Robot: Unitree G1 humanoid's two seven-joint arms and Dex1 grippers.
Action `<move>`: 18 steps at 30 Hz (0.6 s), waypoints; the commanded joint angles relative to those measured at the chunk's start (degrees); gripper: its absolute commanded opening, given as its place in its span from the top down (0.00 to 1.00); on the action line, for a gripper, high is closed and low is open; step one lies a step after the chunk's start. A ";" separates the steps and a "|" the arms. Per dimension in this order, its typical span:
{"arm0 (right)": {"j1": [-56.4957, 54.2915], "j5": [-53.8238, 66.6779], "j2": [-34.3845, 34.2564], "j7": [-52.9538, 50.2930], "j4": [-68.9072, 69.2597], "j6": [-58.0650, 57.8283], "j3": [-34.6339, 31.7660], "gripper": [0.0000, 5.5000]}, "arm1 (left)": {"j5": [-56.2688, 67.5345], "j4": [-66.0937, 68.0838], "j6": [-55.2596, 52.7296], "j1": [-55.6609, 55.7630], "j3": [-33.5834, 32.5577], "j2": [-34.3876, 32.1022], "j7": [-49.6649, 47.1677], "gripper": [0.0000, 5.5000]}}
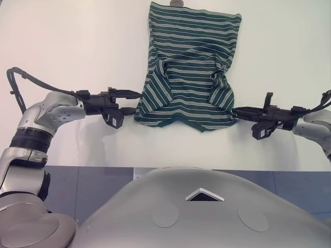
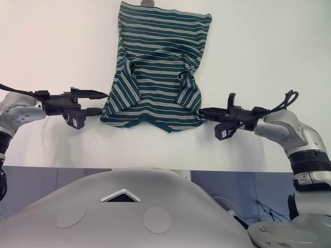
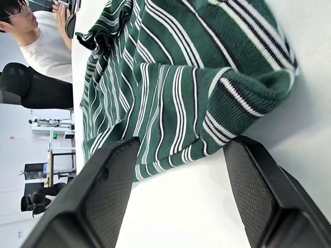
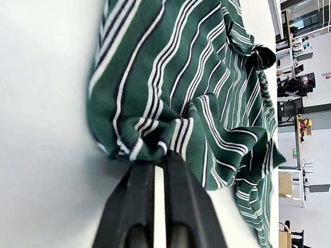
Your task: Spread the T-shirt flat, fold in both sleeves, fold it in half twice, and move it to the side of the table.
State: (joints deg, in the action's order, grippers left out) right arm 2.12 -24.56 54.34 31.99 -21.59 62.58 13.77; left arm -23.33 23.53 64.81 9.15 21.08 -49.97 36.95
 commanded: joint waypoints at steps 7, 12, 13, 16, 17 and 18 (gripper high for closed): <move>5.04 27.73 6.48 25.18 17.30 -33.75 7.00 1.00 | 9.34 -5.67 -16.30 -5.30 9.90 -3.03 15.58 0.77; 6.08 45.09 12.57 37.15 31.75 -59.11 4.49 1.00 | 40.44 -28.75 -55.58 -10.57 10.59 -13.02 34.88 0.99; 6.45 49.08 13.77 38.94 33.83 -63.71 3.11 1.00 | 46.33 -32.48 -62.19 -10.93 9.31 -14.29 35.87 1.00; 3.29 58.13 12.29 38.74 36.14 -74.55 -1.32 1.00 | 58.16 -37.83 -75.79 -8.56 4.35 -12.77 34.29 1.00; 0.72 60.26 10.49 37.67 35.51 -77.83 -2.48 1.00 | 59.92 -37.16 -79.48 -6.36 2.59 -10.69 32.50 1.00; -2.98 62.59 7.86 35.79 34.18 -81.68 -3.59 1.00 | 60.69 -34.84 -82.61 -3.35 0.65 -8.01 30.18 1.00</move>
State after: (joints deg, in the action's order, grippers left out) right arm 5.35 33.81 65.16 70.46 13.01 -12.63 13.28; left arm 34.62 -12.74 -11.60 0.49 25.88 -60.87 70.58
